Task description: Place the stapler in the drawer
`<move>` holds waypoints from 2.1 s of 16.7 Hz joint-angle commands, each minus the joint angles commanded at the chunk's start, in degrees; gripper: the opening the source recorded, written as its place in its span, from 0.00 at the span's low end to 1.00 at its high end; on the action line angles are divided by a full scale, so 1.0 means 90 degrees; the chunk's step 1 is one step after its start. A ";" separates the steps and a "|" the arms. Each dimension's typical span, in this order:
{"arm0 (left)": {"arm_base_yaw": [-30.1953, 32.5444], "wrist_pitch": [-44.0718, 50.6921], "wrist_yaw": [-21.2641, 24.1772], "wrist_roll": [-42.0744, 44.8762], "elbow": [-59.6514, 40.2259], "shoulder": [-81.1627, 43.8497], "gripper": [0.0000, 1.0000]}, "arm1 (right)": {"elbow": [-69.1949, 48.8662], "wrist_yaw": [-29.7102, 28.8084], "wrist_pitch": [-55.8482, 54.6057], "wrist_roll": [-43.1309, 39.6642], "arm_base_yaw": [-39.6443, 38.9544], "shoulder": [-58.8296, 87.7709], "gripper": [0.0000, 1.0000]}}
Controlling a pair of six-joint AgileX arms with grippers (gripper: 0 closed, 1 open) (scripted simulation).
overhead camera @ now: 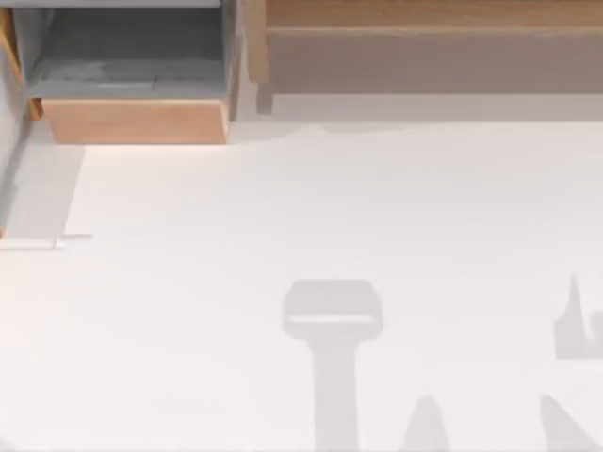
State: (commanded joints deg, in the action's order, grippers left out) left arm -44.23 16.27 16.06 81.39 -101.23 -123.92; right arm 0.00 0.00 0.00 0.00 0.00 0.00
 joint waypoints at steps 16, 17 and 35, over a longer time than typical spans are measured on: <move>-0.0172 -1.0050 0.2395 0.1554 0.7520 0.1056 1.00 | 0.0000 0.0000 0.0000 0.0000 0.0000 0.0000 1.00; -0.0067 -1.0430 0.2550 0.1460 0.7754 0.1067 1.00 | 0.0000 0.0000 0.0000 0.0000 0.0000 0.0000 1.00; 0.0720 -1.1324 0.2682 0.1077 0.7965 0.0895 1.00 | 0.0000 0.0000 0.0000 0.0000 0.0000 0.0000 1.00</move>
State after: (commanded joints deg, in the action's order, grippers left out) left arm -37.75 -85.65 40.20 91.08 -29.55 -115.87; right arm 0.00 0.00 0.00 0.00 0.00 0.00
